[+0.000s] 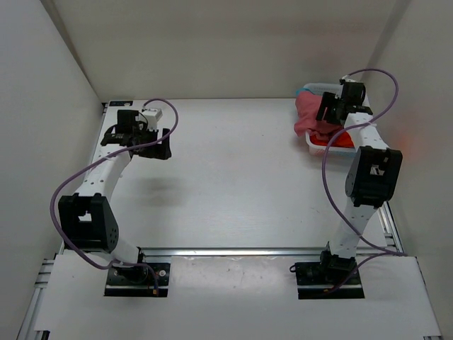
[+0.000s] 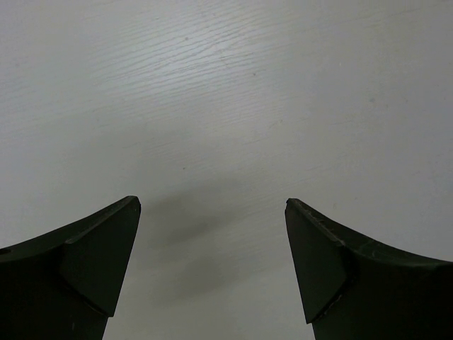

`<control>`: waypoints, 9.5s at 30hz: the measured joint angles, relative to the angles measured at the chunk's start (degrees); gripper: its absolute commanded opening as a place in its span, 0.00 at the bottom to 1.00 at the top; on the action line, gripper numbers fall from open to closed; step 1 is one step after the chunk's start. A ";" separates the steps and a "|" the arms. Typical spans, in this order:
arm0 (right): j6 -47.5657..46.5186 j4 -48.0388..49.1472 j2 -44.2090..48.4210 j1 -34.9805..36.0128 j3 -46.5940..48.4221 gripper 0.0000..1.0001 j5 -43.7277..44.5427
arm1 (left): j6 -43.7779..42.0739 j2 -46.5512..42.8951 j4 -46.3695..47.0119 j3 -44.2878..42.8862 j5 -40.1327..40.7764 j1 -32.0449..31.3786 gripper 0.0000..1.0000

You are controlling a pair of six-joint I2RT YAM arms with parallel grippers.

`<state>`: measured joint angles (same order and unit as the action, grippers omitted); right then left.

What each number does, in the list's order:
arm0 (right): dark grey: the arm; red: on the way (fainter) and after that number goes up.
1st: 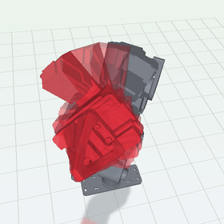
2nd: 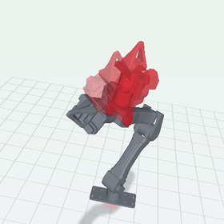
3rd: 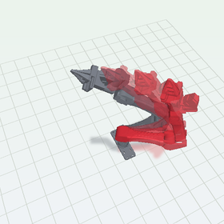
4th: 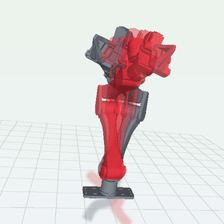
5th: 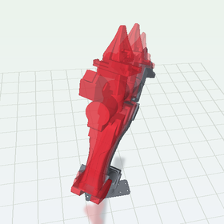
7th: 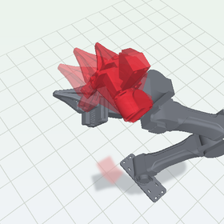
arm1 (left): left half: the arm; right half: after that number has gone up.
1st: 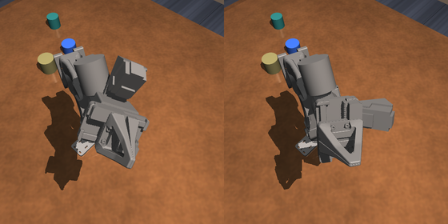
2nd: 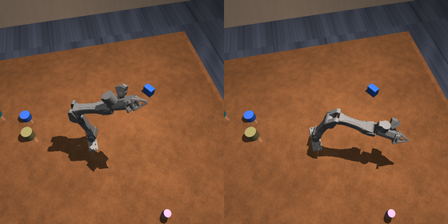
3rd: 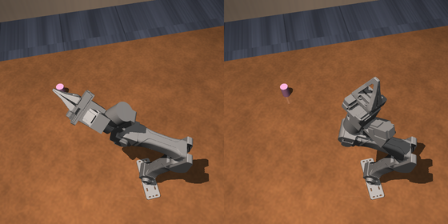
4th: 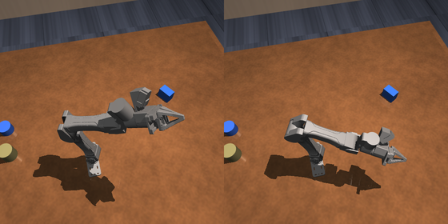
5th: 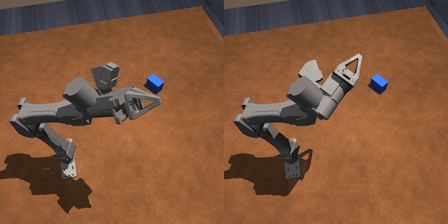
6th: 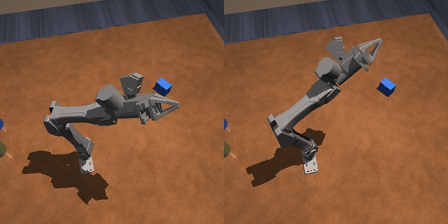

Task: Fold and stack the t-shirts
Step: Grab crumpled tshirt from bin with the right arm, then move the tshirt to the center of the board, then flatten out the tshirt

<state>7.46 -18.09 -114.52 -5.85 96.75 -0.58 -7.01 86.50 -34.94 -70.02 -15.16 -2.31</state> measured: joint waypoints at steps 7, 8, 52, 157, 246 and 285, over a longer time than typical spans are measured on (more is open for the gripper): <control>0.70 -1.97 -0.28 0.39 -0.04 0.00 0.17 | 0.74 0.00 0.17 0.00 -0.35 2.34 0.92; 0.66 -2.01 -0.28 0.39 -0.02 0.00 0.17 | 0.81 0.00 0.20 0.00 -0.39 2.29 0.92; -15.26 19.82 21.40 30.69 5.20 0.62 7.76 | 1.38 -4.50 3.13 -8.96 -2.45 9.35 0.94; -3.96 -4.63 15.87 32.98 -35.67 0.00 -15.19 | -13.75 -8.28 -16.48 3.26 -10.40 0.92 0.00; -3.04 -10.25 29.29 25.11 -25.16 0.00 -0.87 | -30.51 -2.84 -2.82 -6.54 19.06 -6.05 0.00; 7.48 -23.43 26.03 22.03 -45.88 0.00 -13.31 | -28.15 -8.68 -13.09 17.92 18.51 -8.79 0.00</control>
<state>14.94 -41.52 -88.49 16.19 50.87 -13.89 -35.16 77.82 -48.03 -52.10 3.36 -11.09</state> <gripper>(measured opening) 0.007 0.023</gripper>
